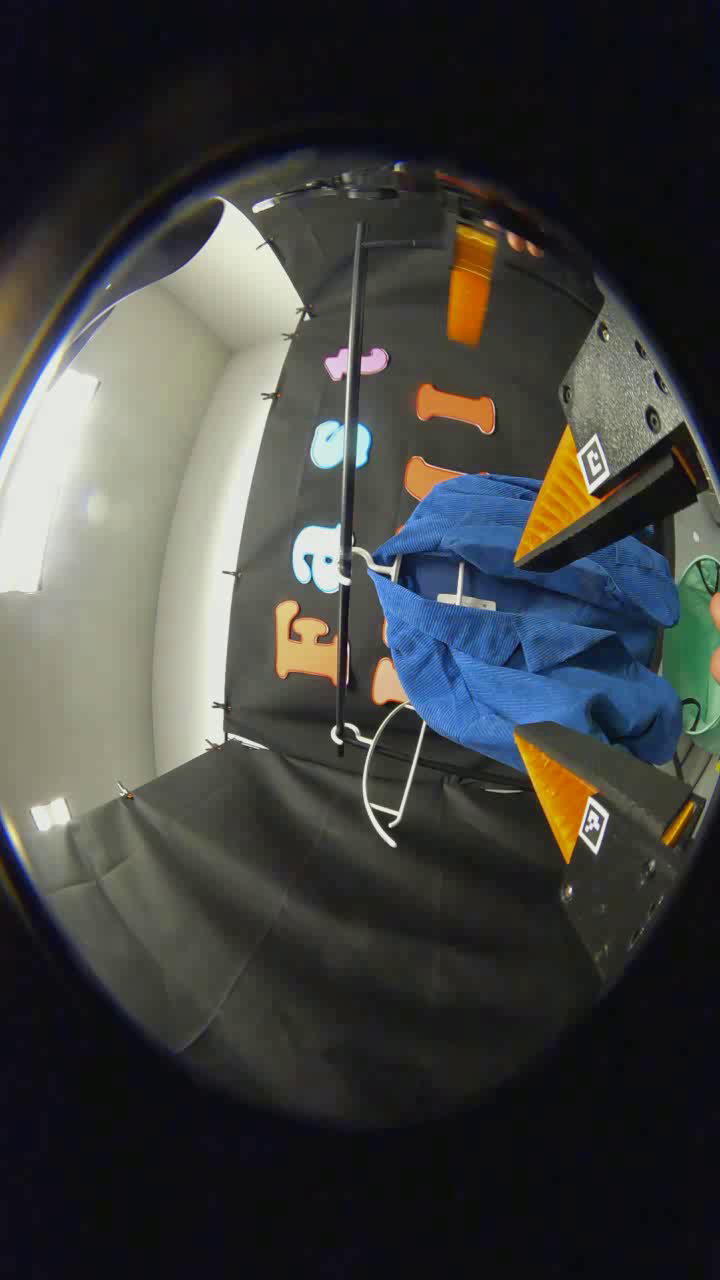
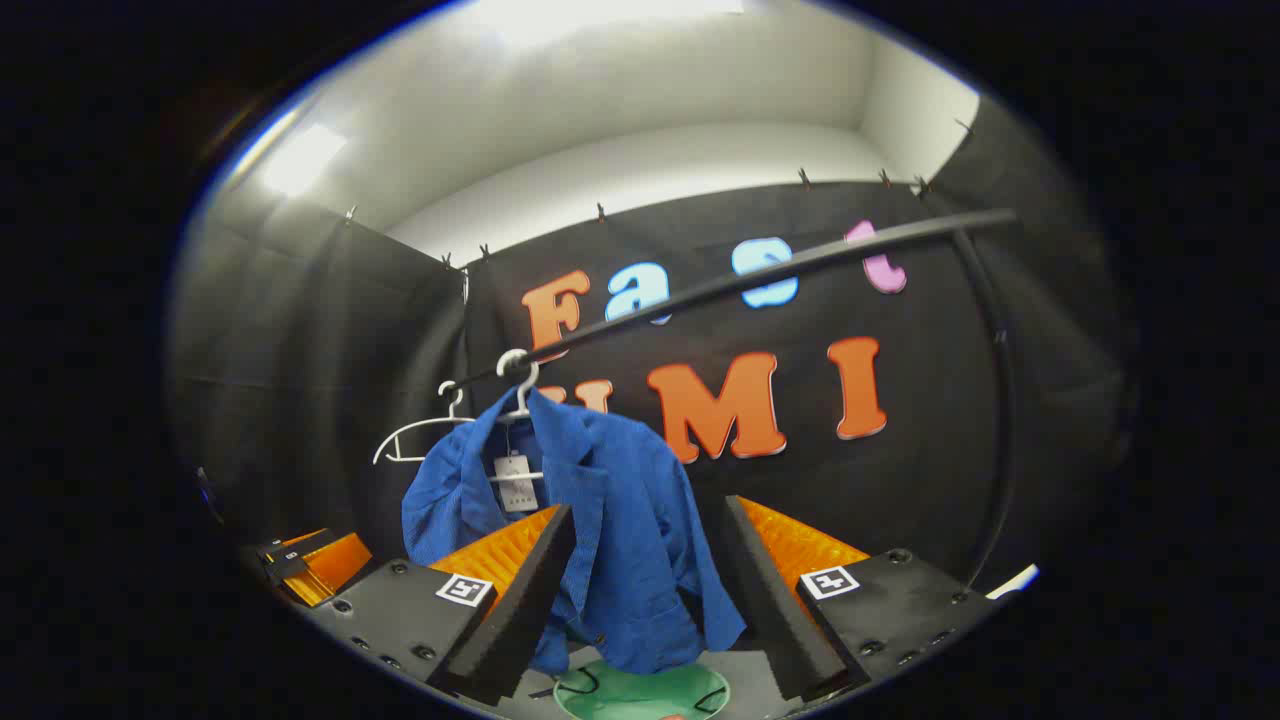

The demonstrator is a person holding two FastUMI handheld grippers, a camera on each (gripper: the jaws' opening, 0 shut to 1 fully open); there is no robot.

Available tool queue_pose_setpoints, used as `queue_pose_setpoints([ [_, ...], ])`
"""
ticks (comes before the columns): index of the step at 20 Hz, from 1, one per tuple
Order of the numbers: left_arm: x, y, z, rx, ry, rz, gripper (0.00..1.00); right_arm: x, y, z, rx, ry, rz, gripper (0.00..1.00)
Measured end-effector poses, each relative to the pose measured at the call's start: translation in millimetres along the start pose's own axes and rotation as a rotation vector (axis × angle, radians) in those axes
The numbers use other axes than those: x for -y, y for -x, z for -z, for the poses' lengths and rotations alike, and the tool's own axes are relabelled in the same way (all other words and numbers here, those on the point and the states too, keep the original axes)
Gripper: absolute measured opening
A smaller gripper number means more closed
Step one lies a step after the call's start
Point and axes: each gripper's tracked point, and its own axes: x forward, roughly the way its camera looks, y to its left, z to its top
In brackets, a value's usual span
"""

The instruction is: Grasp the clothes on the hanger with both hands and then place them into the laundry hamper below.

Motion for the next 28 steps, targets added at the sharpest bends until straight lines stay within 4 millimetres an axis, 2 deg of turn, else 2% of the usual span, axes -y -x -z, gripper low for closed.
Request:
queue_pose_setpoints([
  [1, 9, -5, 2, 0.008, 0.004, -0.011, 0.95, 17, -10, 11, -0.011, 0.010, 0.006, 0.96],
  [3, 17, -10, 13, 0.007, -0.010, -0.049, 0.92, 34, -22, 25, -0.028, 0.040, -0.010, 0.99],
  [4, 18, -12, 19, -0.005, -0.024, -0.073, 0.95, 35, -25, 32, -0.044, 0.032, -0.027, 0.98],
  [8, 24, -17, 36, -0.051, -0.063, -0.105, 0.95, 35, -36, 36, -0.044, -0.022, -0.073, 0.98],
  [11, 19, -21, 49, -0.098, -0.097, -0.107, 0.95, 43, -45, 36, -0.040, 0.003, -0.042, 0.98],
  [12, 18, -23, 50, -0.100, -0.099, -0.105, 0.92, 41, -43, 35, -0.036, -0.002, -0.047, 0.98],
  [14, 11, -28, 57, -0.120, -0.093, -0.115, 0.92, 38, -43, 35, -0.029, 0.008, -0.043, 0.98],
  [15, 6, -28, 63, -0.135, -0.086, -0.123, 0.95, 38, -44, 36, -0.030, 0.026, -0.038, 0.98],
  [16, 3, -29, 65, -0.134, -0.081, -0.128, 0.92, 34, -44, 37, -0.031, 0.044, -0.037, 0.98],
  [18, -5, -32, 68, -0.134, -0.090, -0.142, 0.95, 25, -42, 36, -0.030, 0.061, -0.038, 0.98],
  [20, -10, -35, 69, -0.140, -0.109, -0.140, 0.95, 19, -41, 34, -0.019, 0.064, -0.038, 0.98],
  [21, -13, -37, 67, -0.138, -0.116, -0.140, 0.95, 16, -42, 34, -0.016, 0.068, -0.038, 0.93],
  [22, -14, -38, 65, -0.133, -0.115, -0.138, 0.95, 13, -41, 32, -0.012, 0.072, -0.039, 0.98],
  [25, -17, -40, 61, -0.120, -0.107, -0.130, 0.95, 1, -44, 28, 0.004, 0.085, -0.053, 0.98],
  [26, -20, -40, 59, -0.116, -0.112, -0.129, 0.95, -5, -45, 27, 0.007, 0.087, -0.061, 0.89],
  [27, -22, -40, 56, -0.109, -0.119, -0.130, 0.95, -11, -47, 27, 0.011, 0.088, -0.068, 0.98],
  [28, -26, -40, 54, -0.103, -0.124, -0.132, 0.95, -16, -48, 29, 0.012, 0.088, -0.072, 0.98],
])
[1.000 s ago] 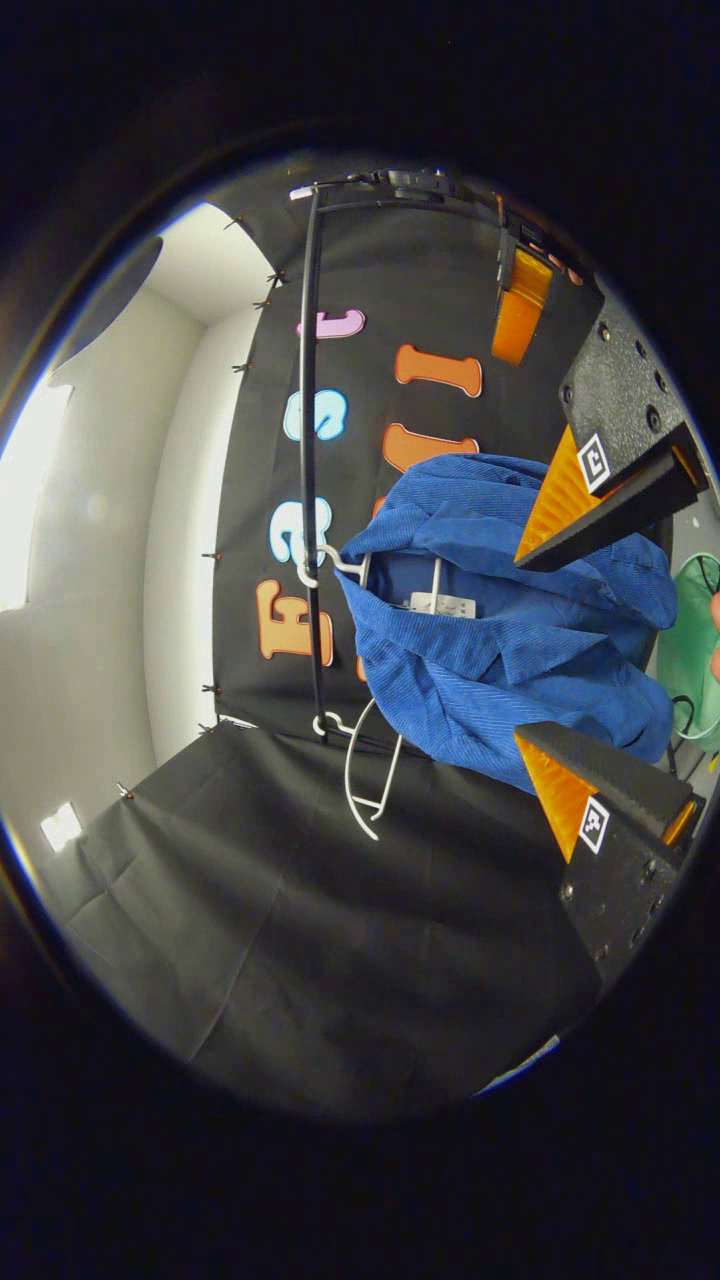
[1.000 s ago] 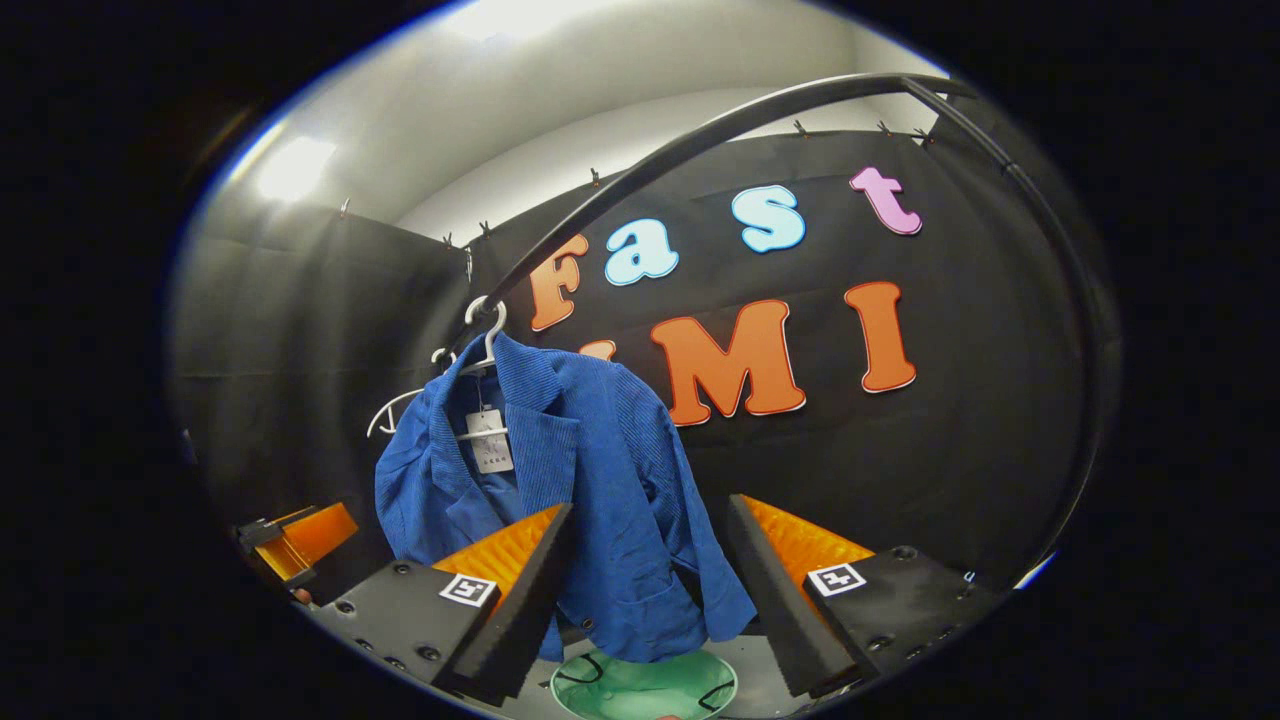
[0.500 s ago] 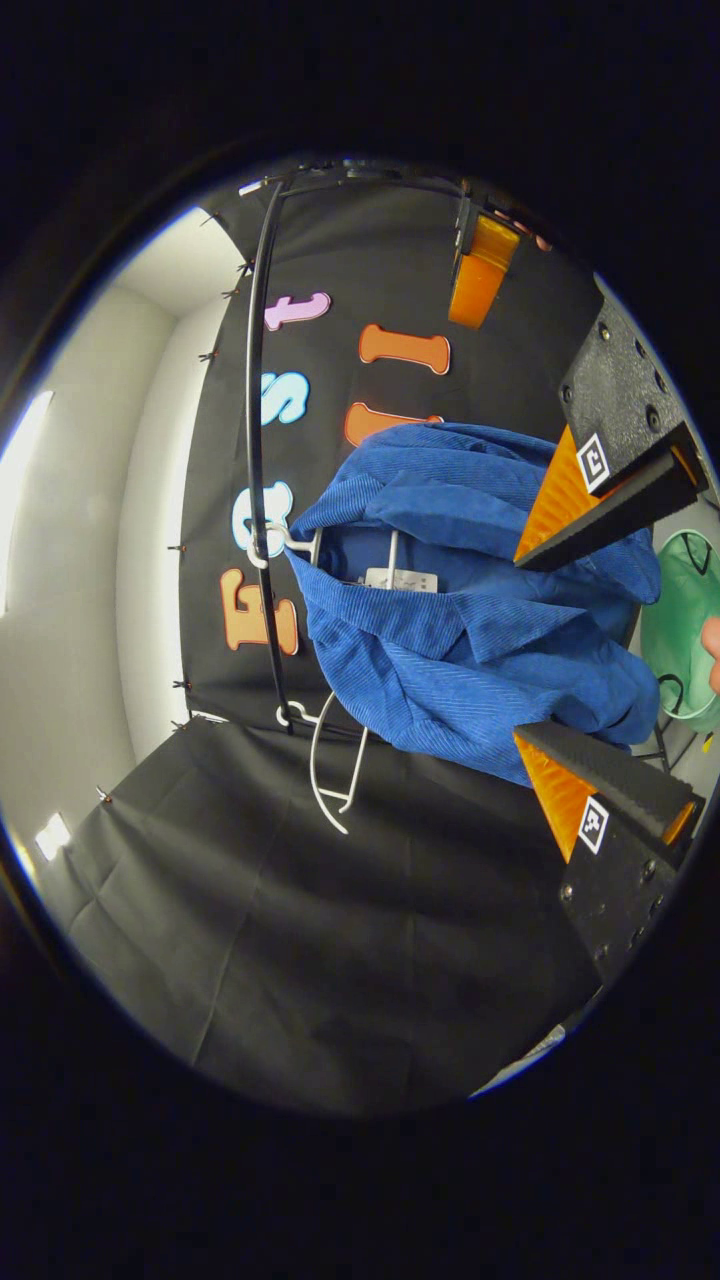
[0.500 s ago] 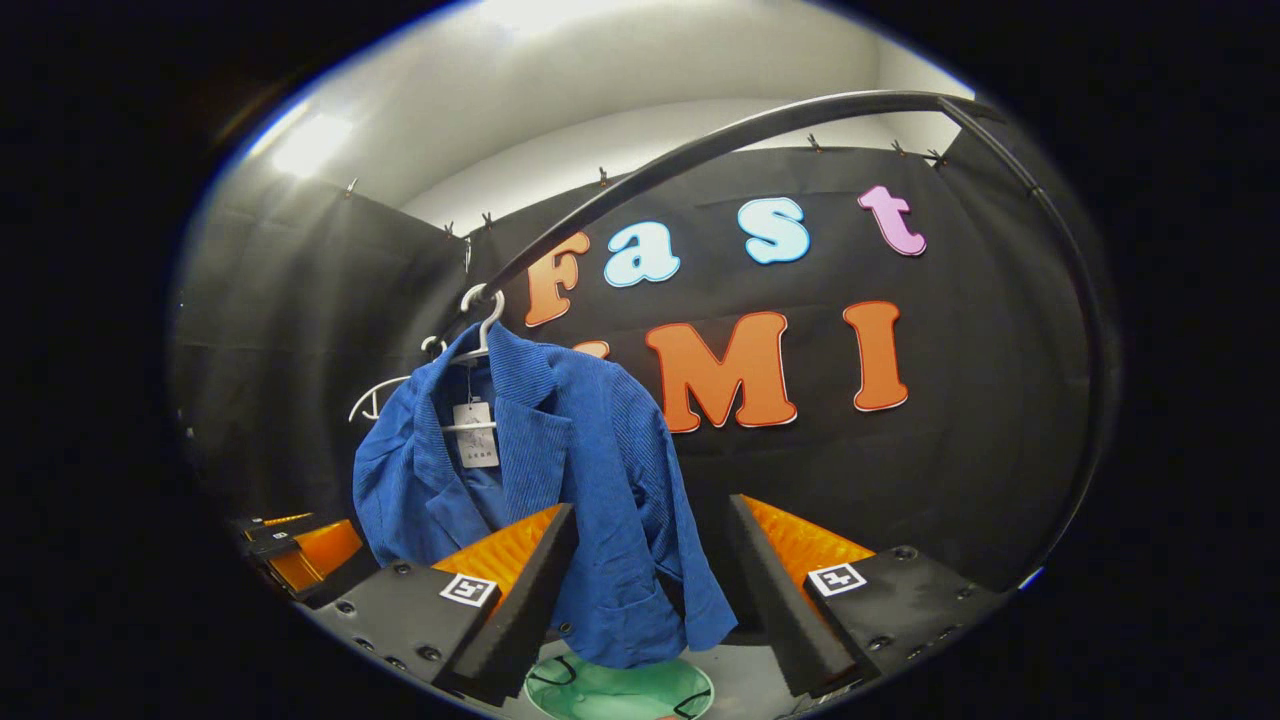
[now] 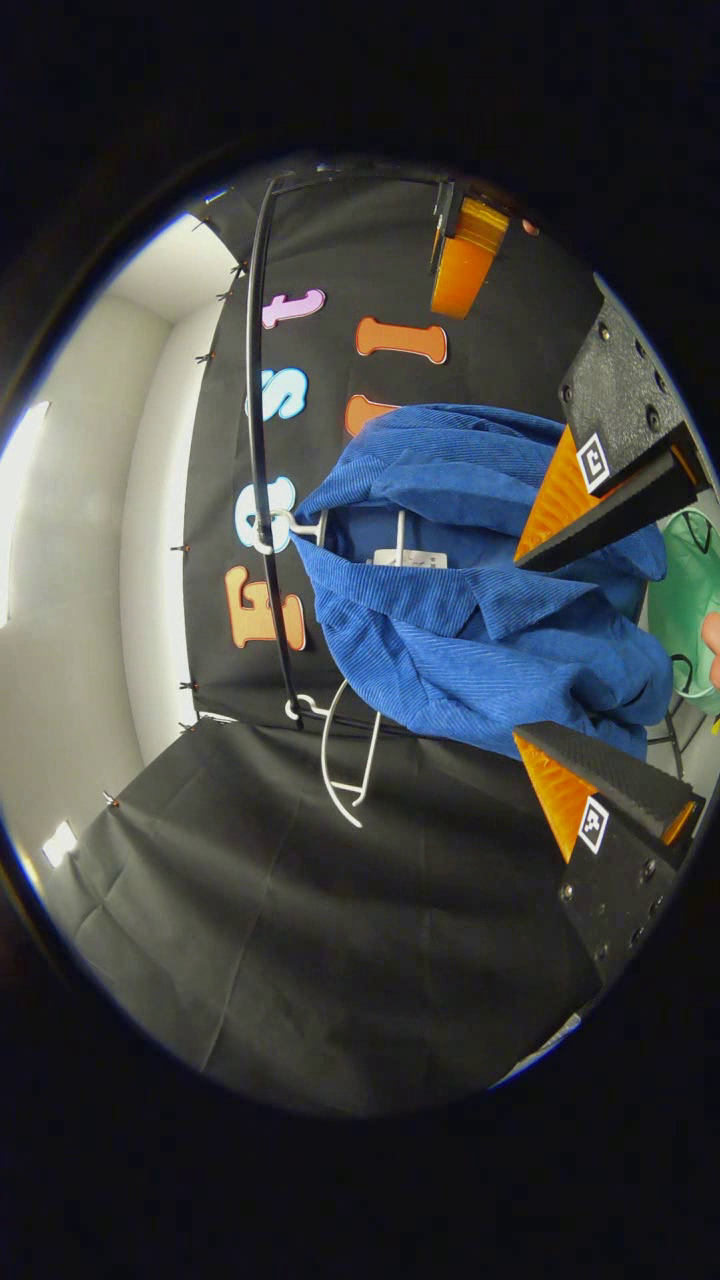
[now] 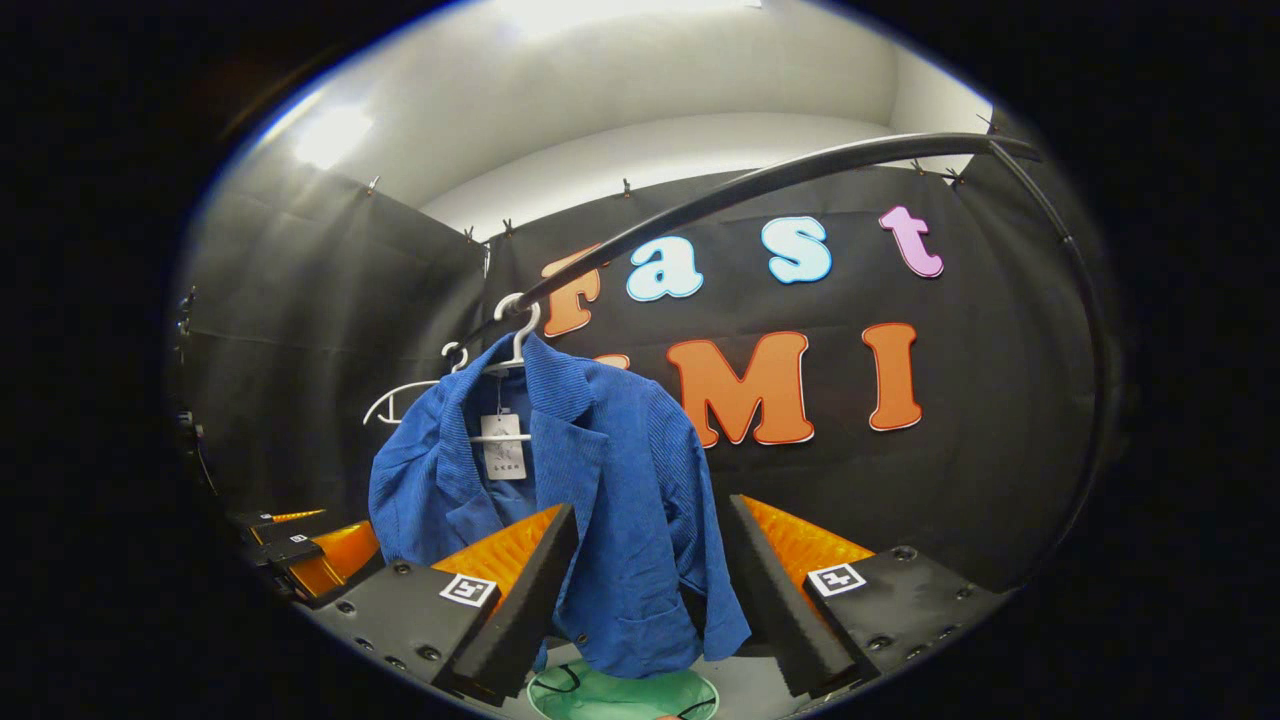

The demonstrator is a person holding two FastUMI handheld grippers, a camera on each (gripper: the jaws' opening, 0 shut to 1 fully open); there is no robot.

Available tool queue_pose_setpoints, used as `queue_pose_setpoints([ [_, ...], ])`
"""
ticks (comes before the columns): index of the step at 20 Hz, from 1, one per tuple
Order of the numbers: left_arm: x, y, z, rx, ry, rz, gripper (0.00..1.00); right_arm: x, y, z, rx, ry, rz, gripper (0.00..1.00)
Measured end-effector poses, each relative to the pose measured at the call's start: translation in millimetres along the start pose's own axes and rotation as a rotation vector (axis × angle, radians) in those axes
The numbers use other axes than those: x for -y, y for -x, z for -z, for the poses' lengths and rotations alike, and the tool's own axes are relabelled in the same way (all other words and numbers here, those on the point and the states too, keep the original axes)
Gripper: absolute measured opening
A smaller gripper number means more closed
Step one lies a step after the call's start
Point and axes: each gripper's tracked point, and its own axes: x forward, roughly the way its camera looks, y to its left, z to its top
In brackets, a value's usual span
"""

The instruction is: Grasp the clothes on the hanger with both hands and then place them into the laundry hamper below.

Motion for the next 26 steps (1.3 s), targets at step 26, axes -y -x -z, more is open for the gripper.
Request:
queue_pose_setpoints([
  [26, -41, 14, -3, 0.023, -0.030, -0.274, 0.92, -93, -181, 114, -0.176, -0.068, -0.200, 0.97],
])
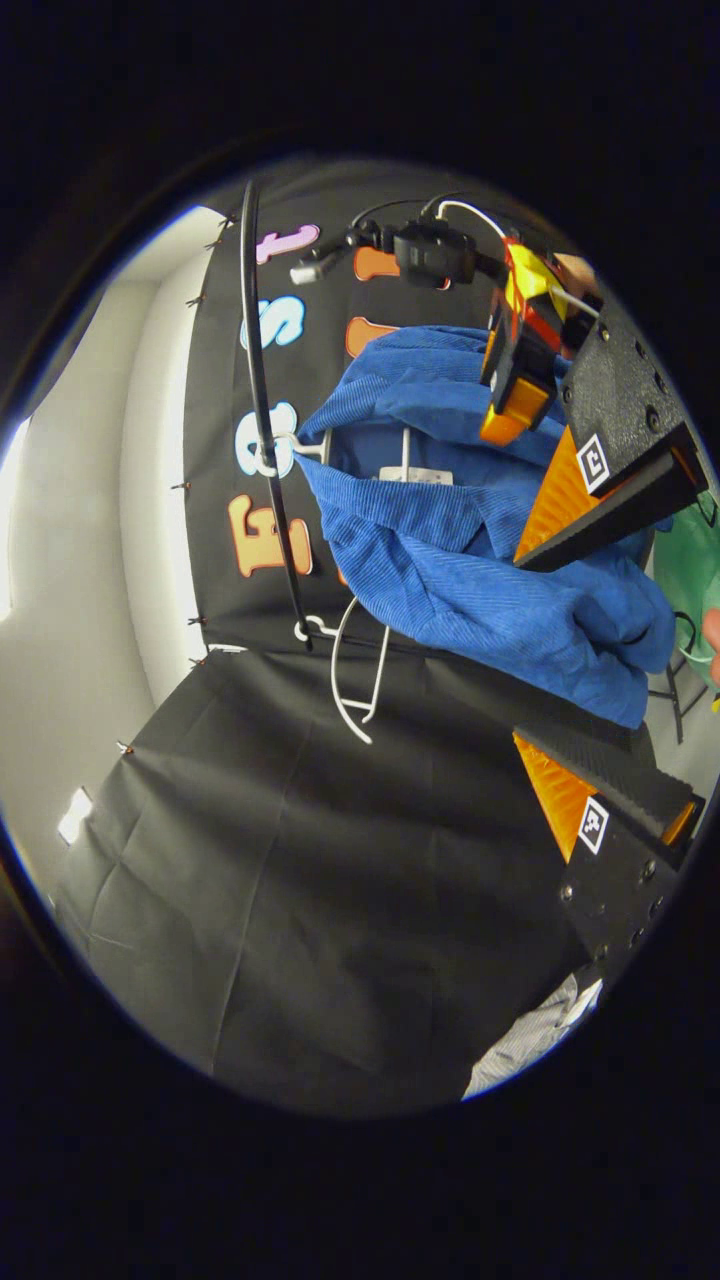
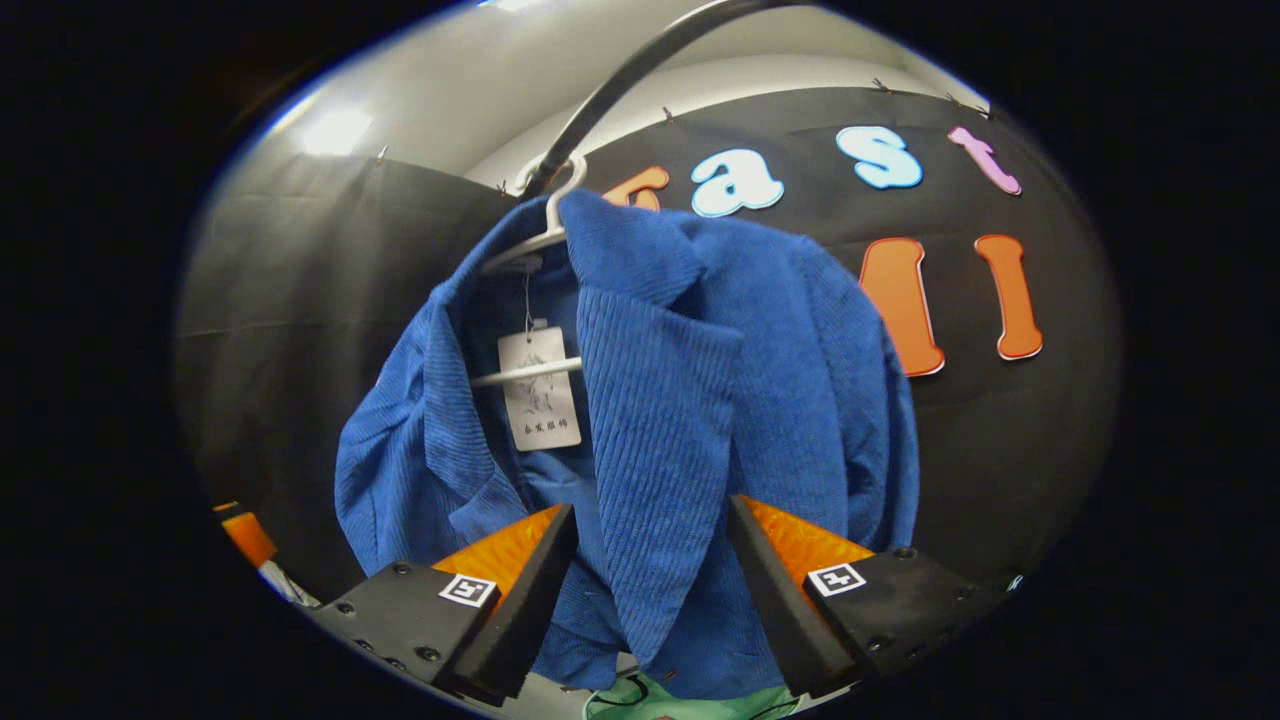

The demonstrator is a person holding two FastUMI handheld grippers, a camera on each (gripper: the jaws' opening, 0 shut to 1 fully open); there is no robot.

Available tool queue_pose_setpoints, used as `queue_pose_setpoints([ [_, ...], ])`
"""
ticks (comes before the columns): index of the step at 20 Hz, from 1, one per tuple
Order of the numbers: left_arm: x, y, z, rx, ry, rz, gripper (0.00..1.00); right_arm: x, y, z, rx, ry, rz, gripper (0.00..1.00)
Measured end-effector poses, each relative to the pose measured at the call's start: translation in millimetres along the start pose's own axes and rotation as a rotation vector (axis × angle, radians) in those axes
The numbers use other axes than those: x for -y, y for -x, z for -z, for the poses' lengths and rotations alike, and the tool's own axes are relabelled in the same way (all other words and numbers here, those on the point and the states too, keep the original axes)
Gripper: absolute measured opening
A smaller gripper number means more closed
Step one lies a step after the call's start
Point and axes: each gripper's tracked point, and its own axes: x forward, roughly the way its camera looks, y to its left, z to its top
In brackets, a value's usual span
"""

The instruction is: Grasp the clothes on the hanger with both hands and then place them into the laundry hamper below.

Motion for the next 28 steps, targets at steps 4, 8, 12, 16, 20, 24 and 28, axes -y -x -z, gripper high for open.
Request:
queue_pose_setpoints([
  [4, -3, 12, -5, 0.027, -0.018, -0.062, 0.92, 10, -30, 18, -0.015, 0.027, 0.030, 1.00],
  [8, 4, 8, 1, 0.016, 0.008, -0.039, 0.95, 40, -33, 11, 0.013, 0.033, 0.097, 0.91],
  [12, 22, -7, 15, -0.012, 0.039, 0.035, 0.95, 65, -17, -3, 0.020, 0.060, 0.124, 0.46],
  [16, 56, -24, 28, -0.050, 0.105, 0.154, 0.95, 75, 28, -42, 0.120, 0.060, 0.097, 0.20],
  [20, 94, -47, 37, -0.079, 0.169, 0.274, 0.92, 87, 70, -93, 0.258, 0.080, 0.135, 0.05],
  [24, 121, -81, 38, -0.066, 0.206, 0.318, 0.95, 73, 105, -129, 0.325, 0.145, 0.099, 0.07],
  [28, 145, -114, 41, -0.037, 0.227, 0.251, 0.92, 52, 132, -155, 0.382, 0.154, 0.021, 0.07],
])
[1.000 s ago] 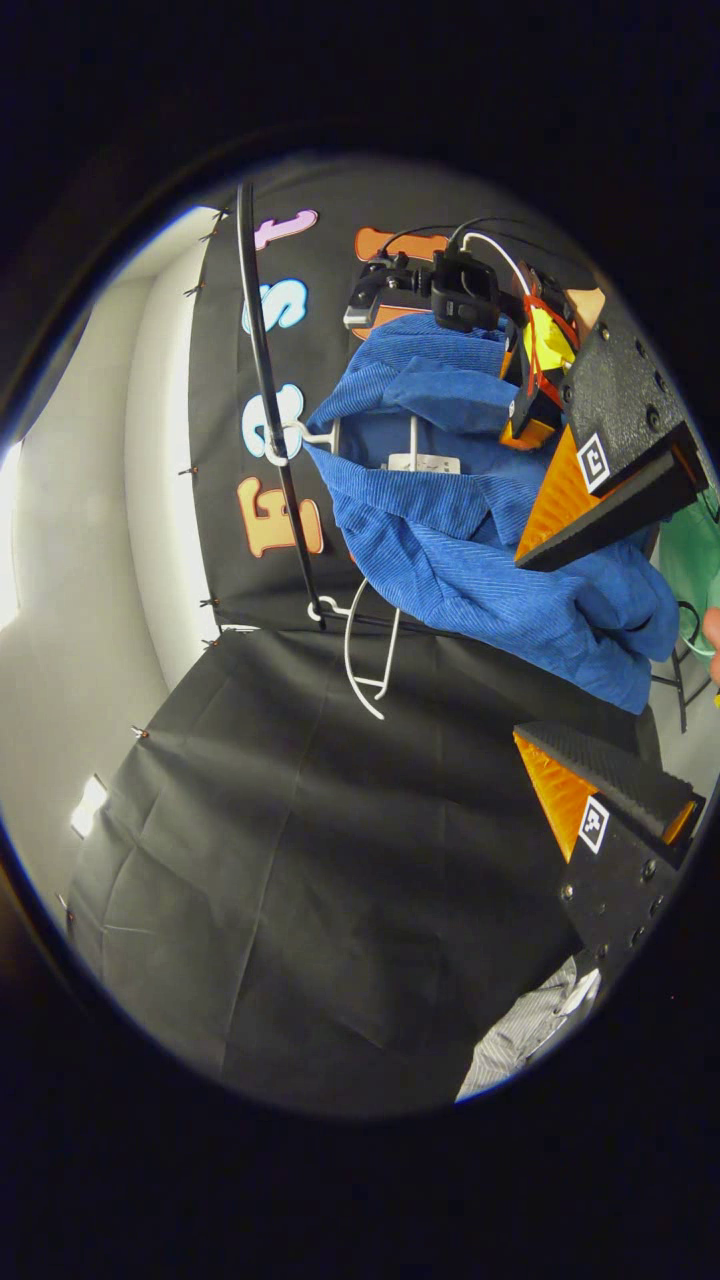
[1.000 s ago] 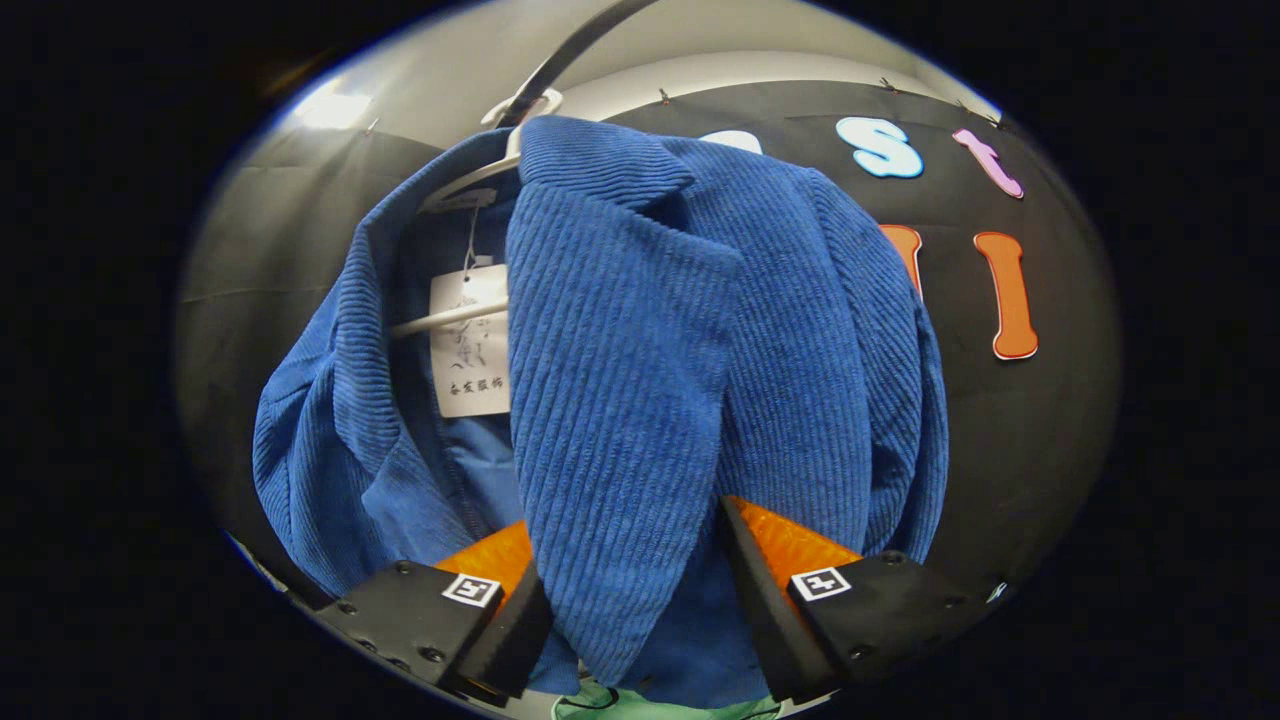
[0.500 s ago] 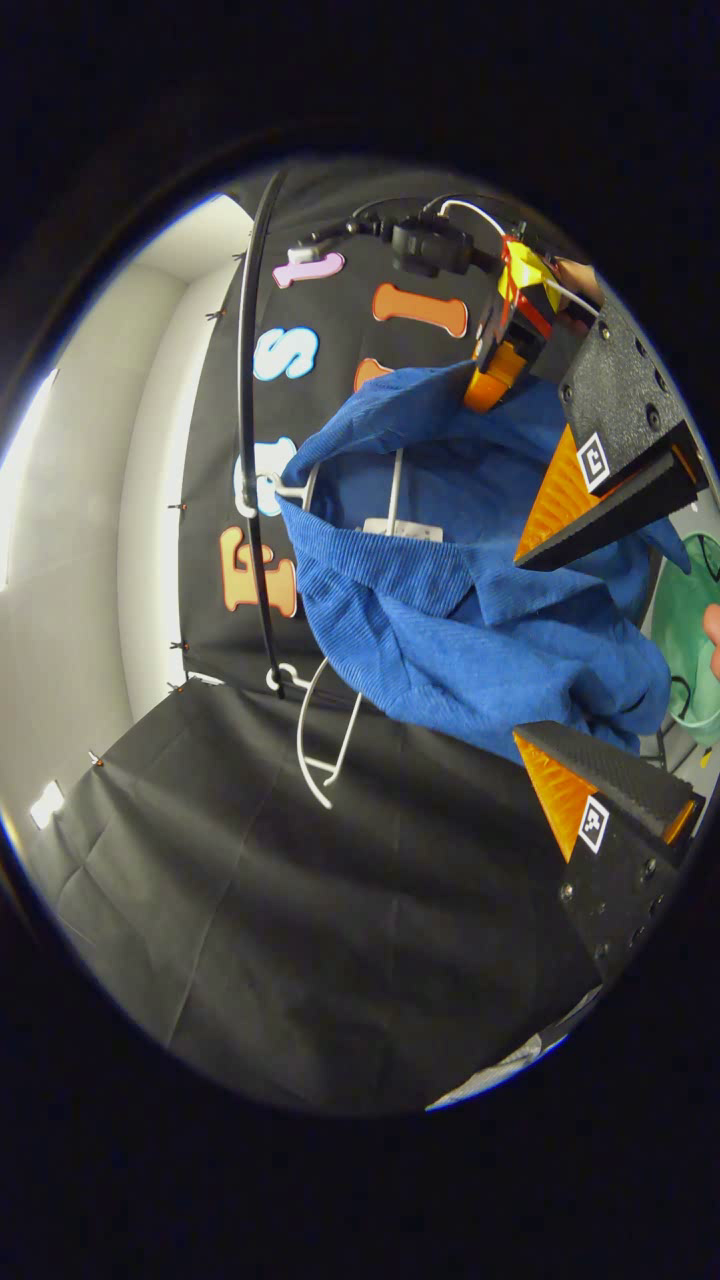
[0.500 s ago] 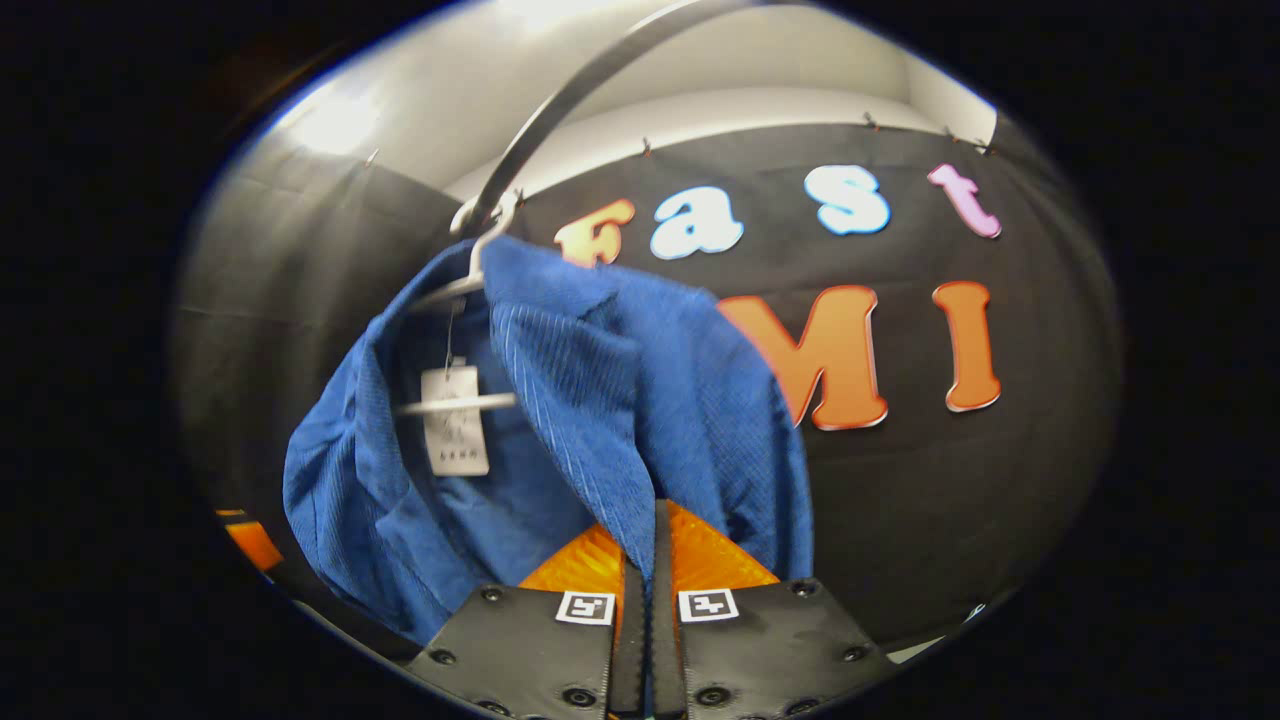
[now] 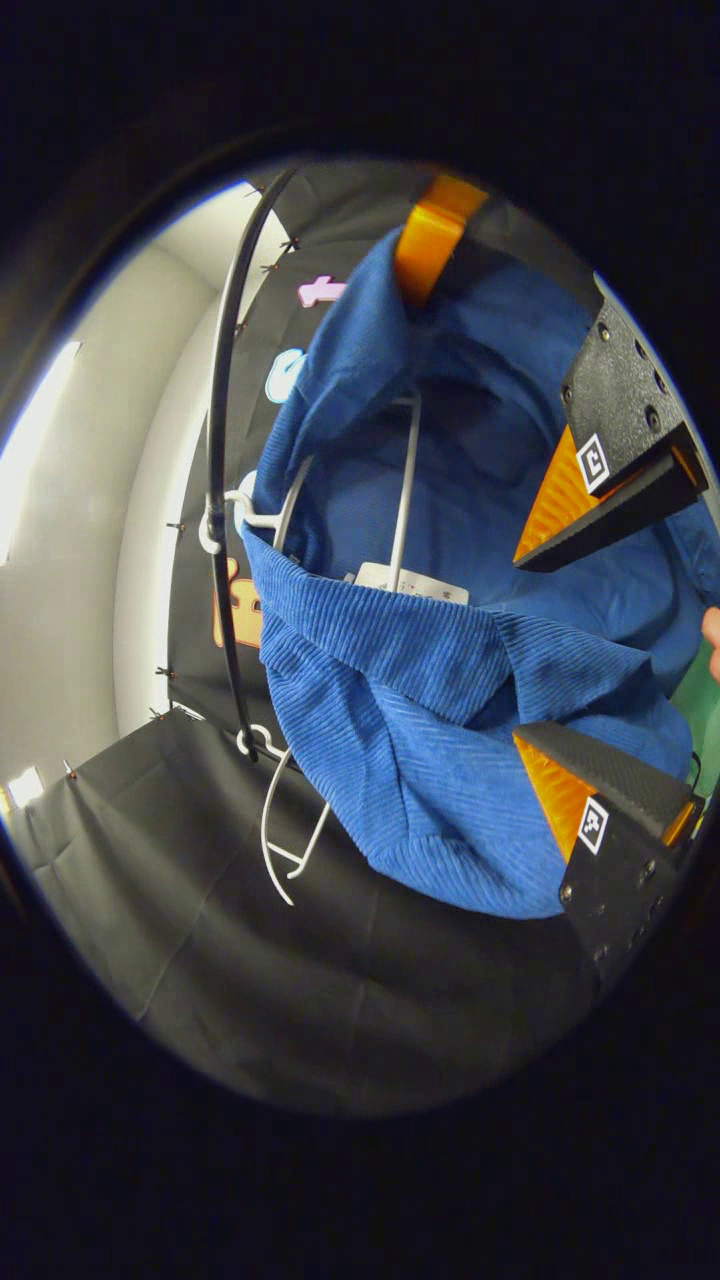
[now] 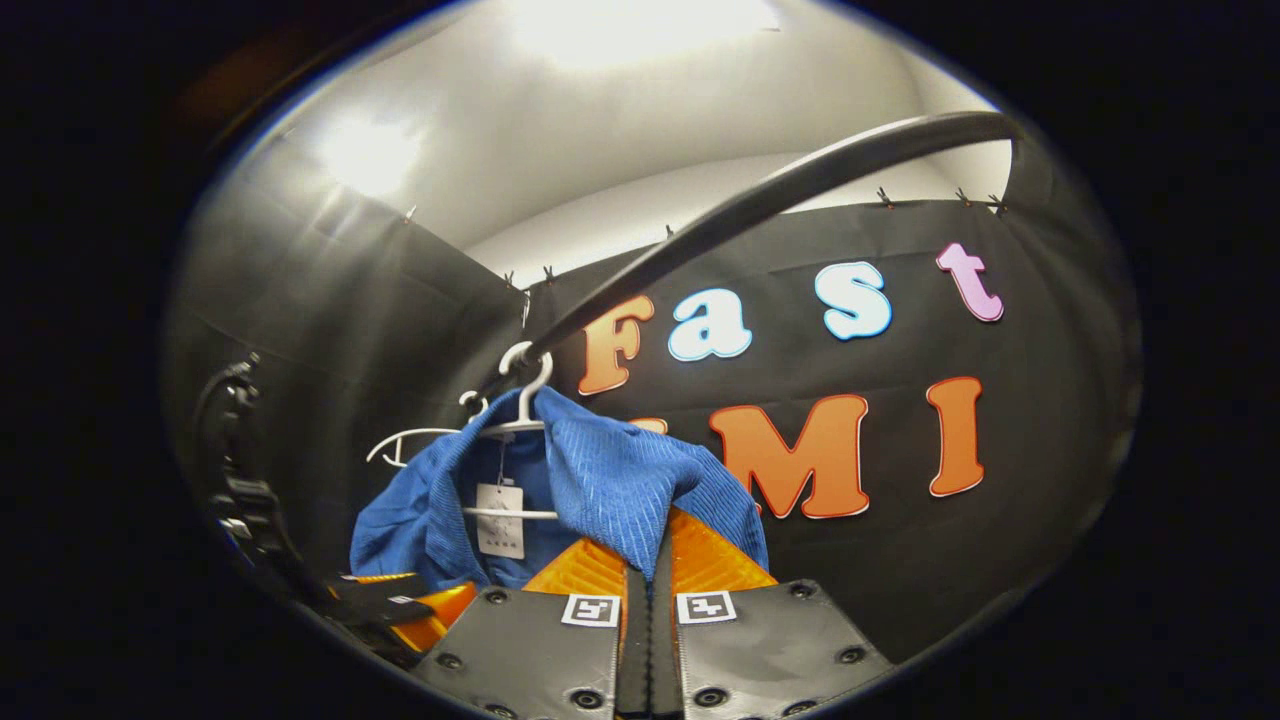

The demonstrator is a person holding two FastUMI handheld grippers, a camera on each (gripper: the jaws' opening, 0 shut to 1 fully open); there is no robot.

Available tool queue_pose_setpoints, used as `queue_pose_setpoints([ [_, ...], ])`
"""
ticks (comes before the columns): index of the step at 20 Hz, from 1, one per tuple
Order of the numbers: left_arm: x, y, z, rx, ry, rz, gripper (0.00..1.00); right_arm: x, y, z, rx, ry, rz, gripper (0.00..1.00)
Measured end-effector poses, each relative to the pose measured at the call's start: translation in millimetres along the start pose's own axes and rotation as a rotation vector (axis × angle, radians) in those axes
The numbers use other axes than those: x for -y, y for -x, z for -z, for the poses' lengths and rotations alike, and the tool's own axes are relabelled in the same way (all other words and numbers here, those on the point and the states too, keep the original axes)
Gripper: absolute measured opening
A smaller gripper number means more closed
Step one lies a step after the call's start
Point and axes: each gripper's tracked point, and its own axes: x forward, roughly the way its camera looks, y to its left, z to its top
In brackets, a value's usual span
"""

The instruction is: Grasp the clothes on the hanger with both hands and then place them into the laundry hamper below.

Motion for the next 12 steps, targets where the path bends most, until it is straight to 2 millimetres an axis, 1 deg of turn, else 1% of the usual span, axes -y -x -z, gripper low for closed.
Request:
queue_pose_setpoints([
  [1, 4, -10, -1, 0.024, 0.001, -0.018, 0.91, -5, 3, -6, 0.012, 0.012, -0.026, 0.07],
  [2, 9, -21, -1, 0.055, -0.014, -0.041, 0.95, -8, 6, -11, 0.021, 0.031, -0.040, 0.07],
  [3, 8, -28, -2, 0.084, -0.044, -0.072, 0.95, -8, 8, -15, 0.028, 0.051, -0.045, 0.07],
  [4, 5, -34, -1, 0.107, -0.077, -0.112, 0.95, -9, 12, -19, 0.034, 0.067, -0.046, 0.07],
  [5, 1, -41, 0, 0.127, -0.106, -0.152, 0.91, -10, 13, -20, 0.039, 0.073, -0.047, 0.07],
  [6, -5, -46, 3, 0.142, -0.131, -0.191, 0.95, -12, 16, -21, 0.039, 0.069, -0.055, 0.07],
  [7, -11, -50, 4, 0.152, -0.154, -0.219, 0.95, -13, 17, -20, 0.041, 0.061, -0.057, 0.07],
  [8, -16, -51, 4, 0.164, -0.172, -0.236, 0.92, -12, 16, -20, 0.038, 0.053, -0.060, 0.07],
  [9, -21, -49, 1, 0.185, -0.194, -0.251, 0.92, -10, 16, -18, 0.039, 0.044, -0.062, 0.07],
  [10, -30, -44, 0, 0.202, -0.221, -0.280, 0.92, -8, 16, -17, 0.037, 0.032, -0.063, 0.07],
  [12, -59, -26, 0, 0.230, -0.303, -0.355, 0.95, -4, 15, -14, 0.035, 0.009, -0.063, 0.07],
])
